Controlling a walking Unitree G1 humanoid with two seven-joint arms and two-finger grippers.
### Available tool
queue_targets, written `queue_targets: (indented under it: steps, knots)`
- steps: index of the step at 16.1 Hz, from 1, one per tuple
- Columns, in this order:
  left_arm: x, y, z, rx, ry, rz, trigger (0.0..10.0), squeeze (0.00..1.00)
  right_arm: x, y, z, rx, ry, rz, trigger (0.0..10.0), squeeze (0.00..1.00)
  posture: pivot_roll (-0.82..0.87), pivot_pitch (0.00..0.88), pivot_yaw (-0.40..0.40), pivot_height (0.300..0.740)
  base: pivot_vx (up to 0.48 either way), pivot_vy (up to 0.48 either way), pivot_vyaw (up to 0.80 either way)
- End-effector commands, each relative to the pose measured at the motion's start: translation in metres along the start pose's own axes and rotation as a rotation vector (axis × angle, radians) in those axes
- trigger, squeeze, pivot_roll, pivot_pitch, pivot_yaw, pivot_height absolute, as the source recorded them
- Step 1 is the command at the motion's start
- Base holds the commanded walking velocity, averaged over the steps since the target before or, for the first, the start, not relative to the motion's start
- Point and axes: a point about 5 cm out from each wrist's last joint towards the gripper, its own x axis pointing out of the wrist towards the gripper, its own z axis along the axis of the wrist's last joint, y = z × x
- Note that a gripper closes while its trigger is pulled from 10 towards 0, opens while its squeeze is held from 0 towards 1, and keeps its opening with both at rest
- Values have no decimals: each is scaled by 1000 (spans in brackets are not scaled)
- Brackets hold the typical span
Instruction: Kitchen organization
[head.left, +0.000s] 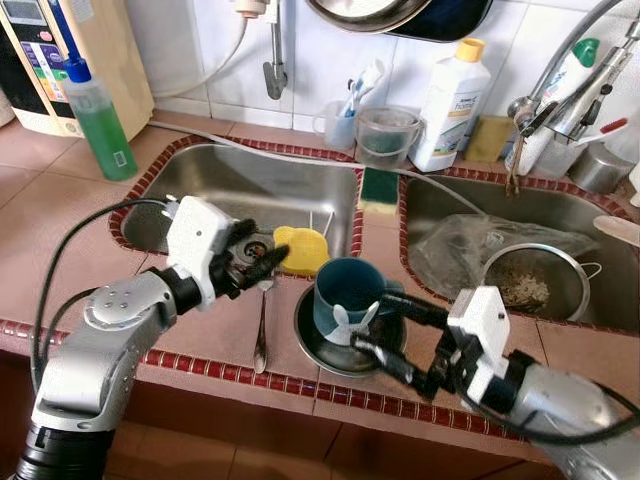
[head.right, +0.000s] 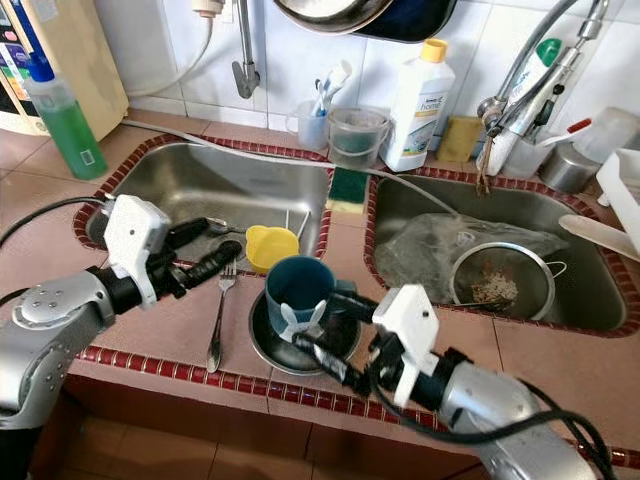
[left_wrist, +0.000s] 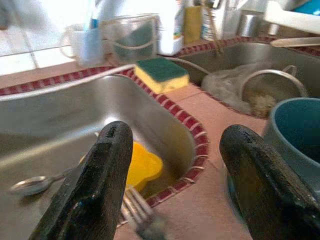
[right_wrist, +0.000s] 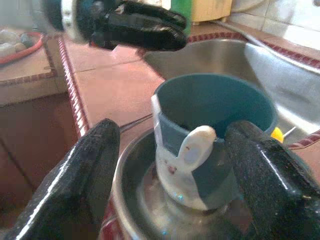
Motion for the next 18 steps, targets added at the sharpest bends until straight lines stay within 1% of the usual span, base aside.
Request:
queue_targets:
  steps: [1,3,5,7,8,10,13,16,18]
  knots:
    - [0,-5,7,30,-6,-44,10000,0,-7,-4,-3,-38,32,-18,10000,0,-98,61,-11,732,0,0,0]
    - [0,-2,6,29,-2,-12,10000,0,-10,-6,-6,-34,47,-27,10000,0,-98,62,-12,732,0,0,0]
    - [-2,6,2,21,-6,64,10000,0,-19,-8,-13,-59,94,-12,10000,0,-102,64,-19,732,0,0,0]
    - [-2,7,3,27,-13,74,10000,0,-21,-11,-11,-77,81,-16,10000,0,-101,64,-22,732,0,0,0]
    - [-2,7,4,23,-16,78,10000,0,-20,-13,-7,-70,57,-20,10000,0,-99,64,-25,732,0,0,0]
    - [0,5,5,13,-31,87,10000,0,-14,-15,-4,-63,31,-11,10000,0,-93,60,-30,732,0,0,0]
    - [0,5,5,7,-38,96,10000,0,-10,-14,-3,-62,17,3,10000,0,-88,58,-33,732,0,0,0]
    - [-1,7,6,9,-39,110,10000,0,-13,-16,-6,-72,37,-6,10000,0,-87,60,-34,732,0,0,0]
    - [-2,7,6,0,-45,113,10000,0,-19,-14,-8,-92,47,-13,10000,0,-94,63,-31,732,0,0,0]
